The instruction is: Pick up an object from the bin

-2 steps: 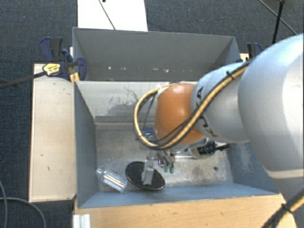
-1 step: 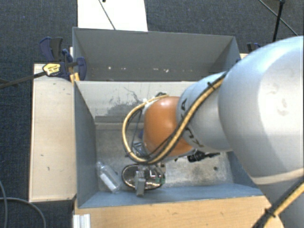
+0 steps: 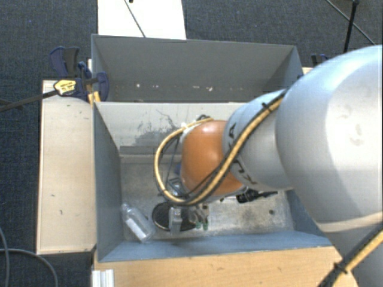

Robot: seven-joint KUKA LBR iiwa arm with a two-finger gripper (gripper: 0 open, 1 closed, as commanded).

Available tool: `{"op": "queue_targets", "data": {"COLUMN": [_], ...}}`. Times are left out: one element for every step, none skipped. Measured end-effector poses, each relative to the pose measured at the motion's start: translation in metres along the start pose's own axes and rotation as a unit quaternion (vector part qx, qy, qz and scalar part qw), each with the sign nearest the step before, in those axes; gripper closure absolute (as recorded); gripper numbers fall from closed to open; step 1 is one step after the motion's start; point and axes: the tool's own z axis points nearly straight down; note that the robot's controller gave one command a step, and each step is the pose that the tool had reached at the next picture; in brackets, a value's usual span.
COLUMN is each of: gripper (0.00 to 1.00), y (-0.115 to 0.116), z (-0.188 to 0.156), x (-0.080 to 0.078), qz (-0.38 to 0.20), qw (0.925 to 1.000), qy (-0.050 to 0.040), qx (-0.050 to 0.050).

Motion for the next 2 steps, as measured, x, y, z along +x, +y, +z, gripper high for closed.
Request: {"op": "queue_targets", "data": {"gripper": [1.00, 1.00], "y": [0.001, 0.004], "z": [-0.086, -0.184], "x": [0.002, 0.001], "qz": [-0.043, -0.058], "qw": [0.9991, 0.9983], "qy": [-0.0028, -0.0038], "qx": [0.000, -0.001]}}
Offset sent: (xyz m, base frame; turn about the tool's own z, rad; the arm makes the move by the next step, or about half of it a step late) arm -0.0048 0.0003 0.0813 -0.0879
